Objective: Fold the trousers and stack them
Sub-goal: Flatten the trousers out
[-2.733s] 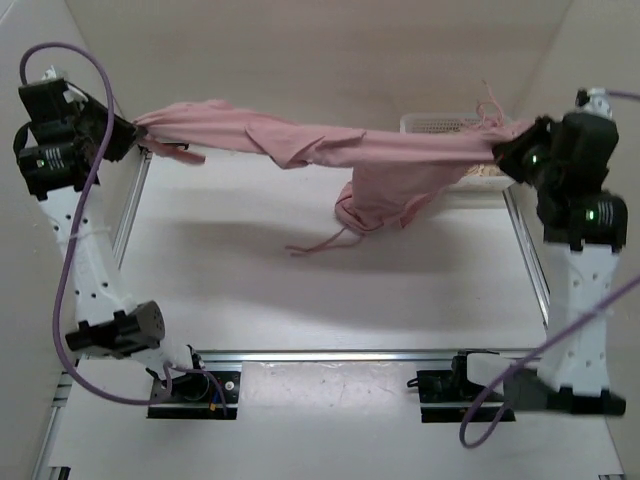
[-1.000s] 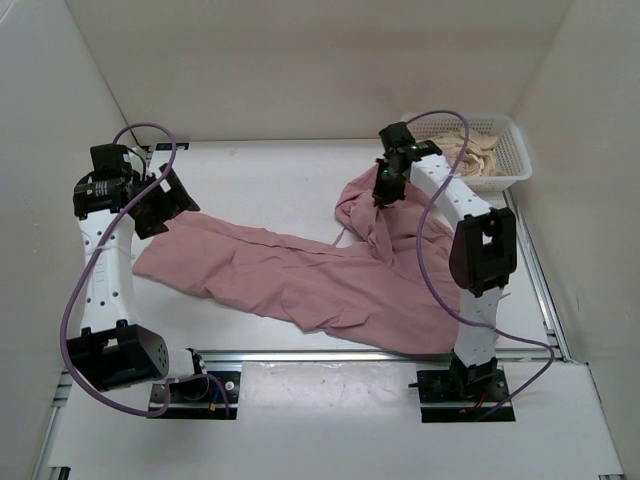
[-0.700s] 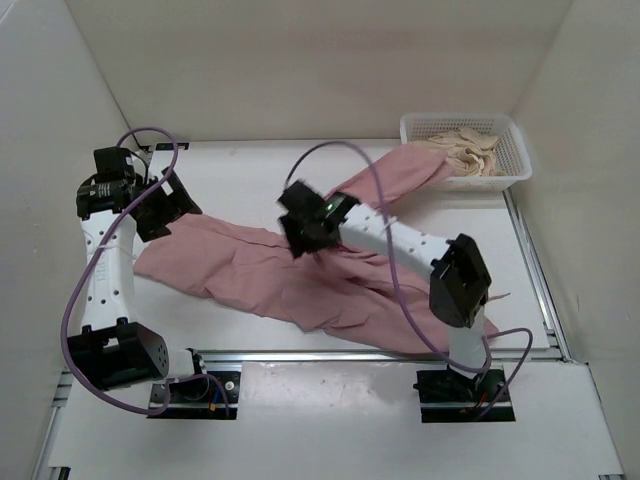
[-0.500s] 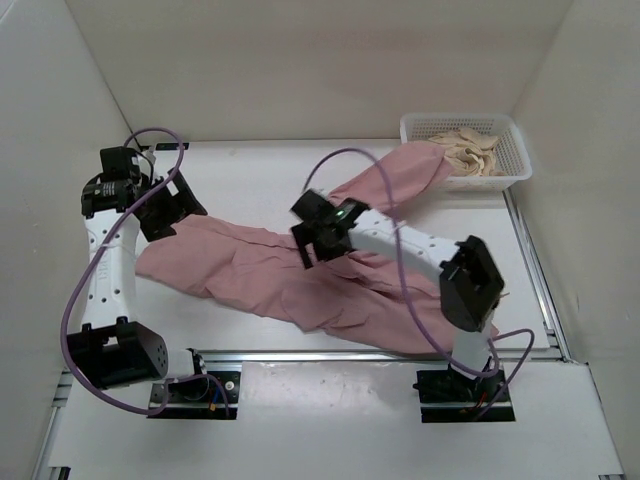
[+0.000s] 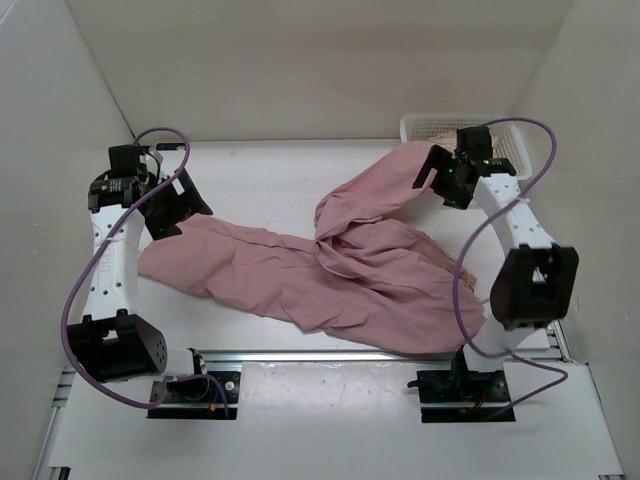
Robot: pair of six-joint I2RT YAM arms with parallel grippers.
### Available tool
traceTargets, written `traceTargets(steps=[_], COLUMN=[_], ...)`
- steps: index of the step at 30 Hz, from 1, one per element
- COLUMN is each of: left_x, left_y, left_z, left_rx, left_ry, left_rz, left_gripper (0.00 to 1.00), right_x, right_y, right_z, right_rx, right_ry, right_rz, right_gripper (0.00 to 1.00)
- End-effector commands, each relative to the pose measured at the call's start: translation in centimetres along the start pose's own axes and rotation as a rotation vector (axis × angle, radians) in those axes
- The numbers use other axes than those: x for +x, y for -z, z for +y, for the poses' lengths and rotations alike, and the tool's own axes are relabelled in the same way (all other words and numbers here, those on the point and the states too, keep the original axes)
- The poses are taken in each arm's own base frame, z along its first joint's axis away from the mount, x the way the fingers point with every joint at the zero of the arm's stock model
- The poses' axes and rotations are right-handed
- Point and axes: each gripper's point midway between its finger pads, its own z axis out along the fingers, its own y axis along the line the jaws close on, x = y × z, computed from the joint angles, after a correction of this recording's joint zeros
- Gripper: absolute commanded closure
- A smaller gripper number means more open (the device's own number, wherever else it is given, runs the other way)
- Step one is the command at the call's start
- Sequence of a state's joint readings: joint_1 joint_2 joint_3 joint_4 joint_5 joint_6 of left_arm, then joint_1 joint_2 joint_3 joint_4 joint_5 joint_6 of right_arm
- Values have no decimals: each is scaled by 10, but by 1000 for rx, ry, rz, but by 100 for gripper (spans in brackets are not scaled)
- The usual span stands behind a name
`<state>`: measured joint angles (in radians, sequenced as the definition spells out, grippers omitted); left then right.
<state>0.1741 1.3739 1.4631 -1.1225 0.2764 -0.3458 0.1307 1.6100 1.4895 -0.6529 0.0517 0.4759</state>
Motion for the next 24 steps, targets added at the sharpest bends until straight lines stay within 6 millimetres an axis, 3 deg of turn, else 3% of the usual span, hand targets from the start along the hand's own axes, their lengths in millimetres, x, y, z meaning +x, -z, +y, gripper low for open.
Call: traceTargets(steps=[1,2,4,7,10,11,12,13,14,16,17,20,21,22,23,24], left_x=[-2,1,0,-1,1,-3,-3,-2,-3,-6,-6,-3,-2,-2,-2,-2], left_y=[0,0,2,4,10,16,16,18,21,23,23,14,12,12,12,12], left_z=[-4,-5,-2,0,-2,-5,-5,-8,-8,-9,-8,-4,-3,-3,-5,-5], left_rx=[7,8,-16,-30,-30,-22,-22,-17,-23,-20,-28,-41,-41,-41,-32,-32], left_ry=[-1,-6,-6,-5,4,-2,-2,-10,-12,-14,-14,-6,-6,3,3,3], left_rz=[-12,0,-8,-11,-10,-32,-32,-31,-43,-53,-56,-25,-24,-25,-21,-21], left_gripper=[0,0,0,0,0,0,0,0,0,0,0,0,0,0,0,0], right_x=[2,10,0,4,-5,-10,-14,-23,-29,-34,-48,-41,-45,-34,-31,-46], right_y=[-34,-48,-58,-84,-96,-95,-96,-92,-86,-68,-58,-43,-22,-40,-42,-15], right_z=[17,18,16,13,11,11,13,16,22,44,56,109,146,159,175,219], right_rx=[-197,-211,-209,-203,-193,-188,-191,-200,-207,-230,-232,-289,-326,-320,-324,-399], right_ry=[-101,-116,-123,-111,-82,-70,-60,-41,-21,43,72,185,245,304,341,387], right_rz=[118,160,149,183,153,137,129,111,89,56,1,-4,-28,9,13,-71], right_gripper=[0,0,0,5,41,58,87,98,100,100,100,100,100,100,100,100])
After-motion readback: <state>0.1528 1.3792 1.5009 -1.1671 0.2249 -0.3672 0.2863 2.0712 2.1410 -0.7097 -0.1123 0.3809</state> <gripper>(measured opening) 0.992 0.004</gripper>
